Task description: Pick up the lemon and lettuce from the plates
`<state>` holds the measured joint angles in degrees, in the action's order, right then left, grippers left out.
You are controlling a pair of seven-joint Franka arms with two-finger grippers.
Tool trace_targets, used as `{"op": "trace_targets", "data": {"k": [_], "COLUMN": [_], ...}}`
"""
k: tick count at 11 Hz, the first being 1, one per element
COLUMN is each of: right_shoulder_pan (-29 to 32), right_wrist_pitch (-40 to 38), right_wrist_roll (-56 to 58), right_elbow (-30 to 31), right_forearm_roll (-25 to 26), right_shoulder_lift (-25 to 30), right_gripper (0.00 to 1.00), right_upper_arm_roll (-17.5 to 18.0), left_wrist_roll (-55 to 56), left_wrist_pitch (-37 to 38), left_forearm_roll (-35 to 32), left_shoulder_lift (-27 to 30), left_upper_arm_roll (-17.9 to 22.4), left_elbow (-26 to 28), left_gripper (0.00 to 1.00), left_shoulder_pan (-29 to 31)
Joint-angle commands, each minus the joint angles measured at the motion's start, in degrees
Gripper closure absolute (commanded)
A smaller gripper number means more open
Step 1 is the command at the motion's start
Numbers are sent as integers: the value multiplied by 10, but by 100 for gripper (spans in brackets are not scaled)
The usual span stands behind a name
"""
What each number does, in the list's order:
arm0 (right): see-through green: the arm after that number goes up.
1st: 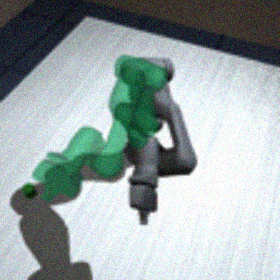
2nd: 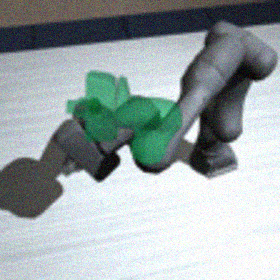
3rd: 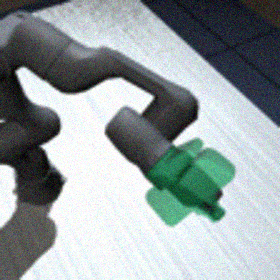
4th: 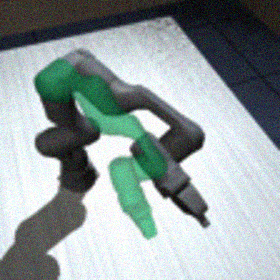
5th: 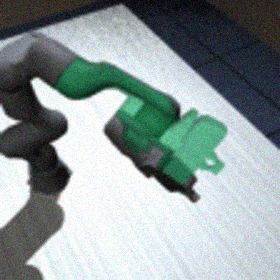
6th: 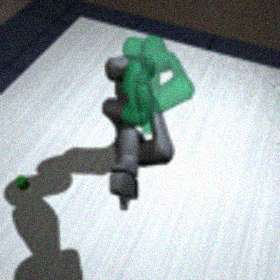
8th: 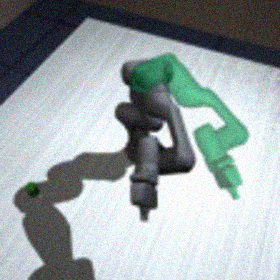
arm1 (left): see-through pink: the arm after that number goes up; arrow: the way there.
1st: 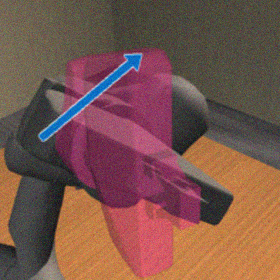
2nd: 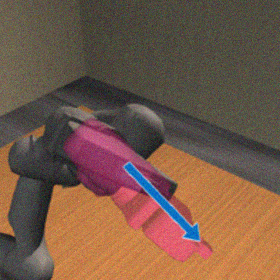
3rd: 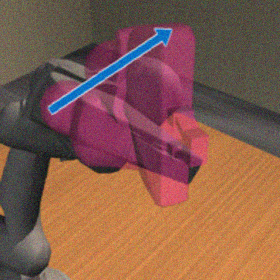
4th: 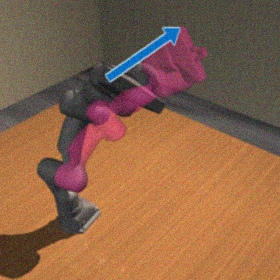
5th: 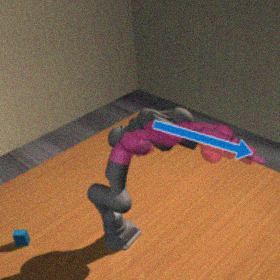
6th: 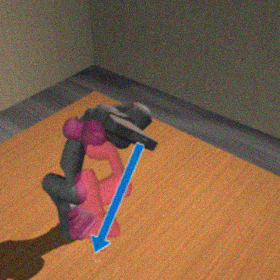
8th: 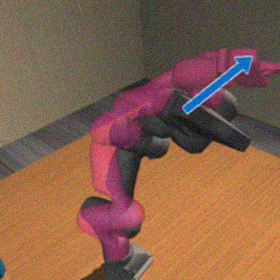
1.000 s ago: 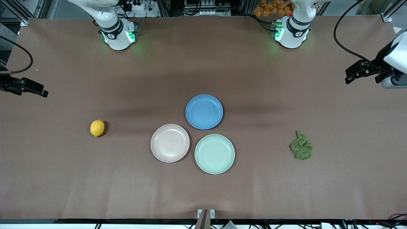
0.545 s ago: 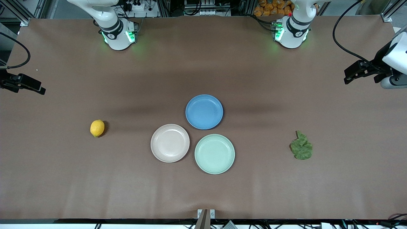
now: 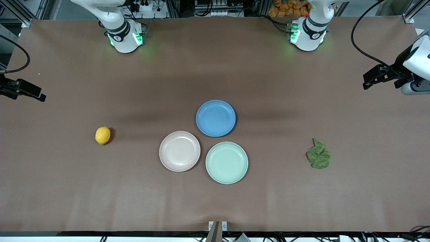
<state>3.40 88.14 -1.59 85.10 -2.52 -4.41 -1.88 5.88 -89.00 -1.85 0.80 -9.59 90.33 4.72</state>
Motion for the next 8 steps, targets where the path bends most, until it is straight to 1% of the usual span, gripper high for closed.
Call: {"op": "trace_targets", "data": {"k": [1, 8], "right_shoulder_pan": [-7, -7], "right_wrist_pitch": [-6, -6], "right_wrist_roll": [-1, -2], "right_elbow": [-2, -4], "right_forearm_roll": [6, 8], "right_shoulder_lift": [2, -3], "right_gripper": [0, 0], "right_upper_arm_roll": [-8, -7], "left_wrist_roll": [12, 11], "left_wrist_pitch": [1, 1], "left_forearm_roll": [6, 8], "left_shoulder_lift": [0, 0], "left_upper_arm_roll": [-1, 0], "left_elbow": [-11, -16], "left_gripper": [0, 0], "left_shoulder_pan": [0, 6]}}
